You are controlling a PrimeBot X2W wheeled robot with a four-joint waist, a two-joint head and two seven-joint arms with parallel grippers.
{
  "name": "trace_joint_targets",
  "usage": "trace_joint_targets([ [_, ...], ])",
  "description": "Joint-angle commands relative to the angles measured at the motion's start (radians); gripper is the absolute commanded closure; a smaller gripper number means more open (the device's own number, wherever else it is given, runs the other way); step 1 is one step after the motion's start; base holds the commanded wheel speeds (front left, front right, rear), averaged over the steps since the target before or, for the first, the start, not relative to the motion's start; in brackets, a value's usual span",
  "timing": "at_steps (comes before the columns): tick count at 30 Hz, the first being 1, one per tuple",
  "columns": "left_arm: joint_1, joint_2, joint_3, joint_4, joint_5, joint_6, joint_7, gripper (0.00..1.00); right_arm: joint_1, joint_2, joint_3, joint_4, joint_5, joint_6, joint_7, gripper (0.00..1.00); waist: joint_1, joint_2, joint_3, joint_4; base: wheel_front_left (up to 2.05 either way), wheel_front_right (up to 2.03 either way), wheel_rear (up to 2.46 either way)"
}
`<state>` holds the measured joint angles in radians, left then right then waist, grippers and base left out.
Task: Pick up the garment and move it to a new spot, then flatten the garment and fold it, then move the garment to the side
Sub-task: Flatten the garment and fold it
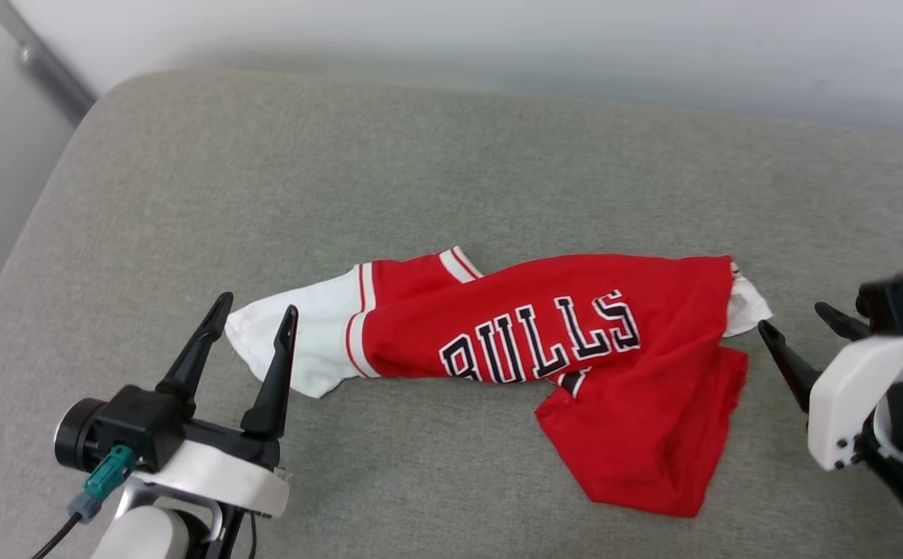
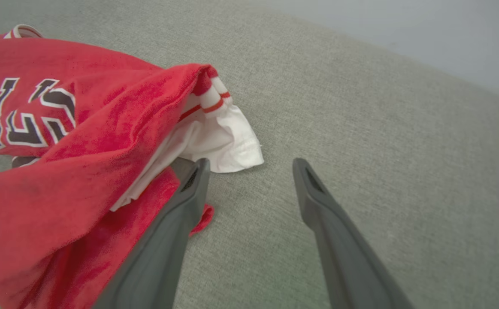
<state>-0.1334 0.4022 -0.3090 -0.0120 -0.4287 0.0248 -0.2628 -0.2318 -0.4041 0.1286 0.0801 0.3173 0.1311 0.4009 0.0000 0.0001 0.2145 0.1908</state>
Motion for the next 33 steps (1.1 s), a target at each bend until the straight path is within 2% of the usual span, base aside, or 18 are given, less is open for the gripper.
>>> trace_joint_targets([
  [1, -0.015, -0.002, 0.007, 0.006, 0.005, -0.007, -0.003, 0.00, -0.027, -0.017, 0.011, 0.005, 0.025, -0.001, 0.031, 0.00, 0.0000, -0.0001, 0.024, 0.022, 0.00, 0.00, 0.00],
  [5, -0.038, -0.035, 0.019, 0.032, 0.020, -0.038, -0.003, 0.00, -0.104, -0.108, 0.083, 0.018, 0.124, -0.001, 0.196, 0.00, 0.0000, -0.0001, 0.062, 0.057, 0.00, 0.00, 0.00],
  [8, -0.057, -0.063, 0.028, 0.046, 0.032, -0.061, -0.003, 0.00, -0.150, -0.147, 0.117, 0.036, 0.164, -0.001, 0.266, 0.00, 0.0000, -0.0001, 0.089, 0.087, 0.00, 0.00, 0.00],
  [11, -0.070, -0.088, 0.037, 0.059, 0.047, -0.079, -0.003, 0.00, -0.191, -0.178, 0.147, 0.055, 0.176, -0.001, 0.301, 0.00, 0.0000, -0.0001, 0.111, 0.115, 0.00, 0.00, 0.00],
  [17, -0.083, -0.122, 0.059, 0.079, 0.073, -0.107, -0.003, 0.00, -0.216, -0.197, 0.217, 0.115, 0.190, -0.001, 0.327, 0.00, 0.0000, -0.0001, 0.130, 0.152, 0.00, 0.00, 0.00],
  [18, -0.083, -0.125, 0.063, 0.083, 0.077, -0.113, -0.003, 0.00, -0.212, -0.194, 0.225, 0.126, 0.196, -0.001, 0.324, 0.54, 0.0000, -0.0001, 0.130, 0.154, 0.00, 0.00, 0.00],
  [19, -0.082, -0.129, 0.067, 0.086, 0.082, -0.113, -0.003, 0.00, -0.209, -0.193, 0.232, 0.138, 0.198, -0.001, 0.318, 0.89, 0.0000, -0.0001, 0.129, 0.156, 0.00, 0.00, 0.00],
  [20, -0.073, -0.140, 0.077, 0.097, 0.095, -0.120, -0.003, 0.00, -0.208, -0.204, 0.245, 0.162, 0.196, -0.001, 0.277, 1.00, 0.0000, -0.0001, 0.116, 0.152, 0.00, 0.00, 0.00],
  [27, -0.047, -0.143, 0.103, 0.113, 0.118, -0.132, -0.003, 0.00, -0.250, -0.248, 0.216, 0.145, 0.204, -0.001, 0.150, 1.00, 0.0000, -0.0001, 0.043, 0.099, 0.00, 0.00, 0.00],
  [33, -0.026, -0.148, 0.116, 0.108, 0.131, -0.137, -0.003, 0.00, -0.294, -0.346, 0.196, 0.075, 0.156, -0.001, 0.091, 1.00, 0.0000, -0.0001, -0.015, 0.049, 0.00, 0.00, 0.00],
])
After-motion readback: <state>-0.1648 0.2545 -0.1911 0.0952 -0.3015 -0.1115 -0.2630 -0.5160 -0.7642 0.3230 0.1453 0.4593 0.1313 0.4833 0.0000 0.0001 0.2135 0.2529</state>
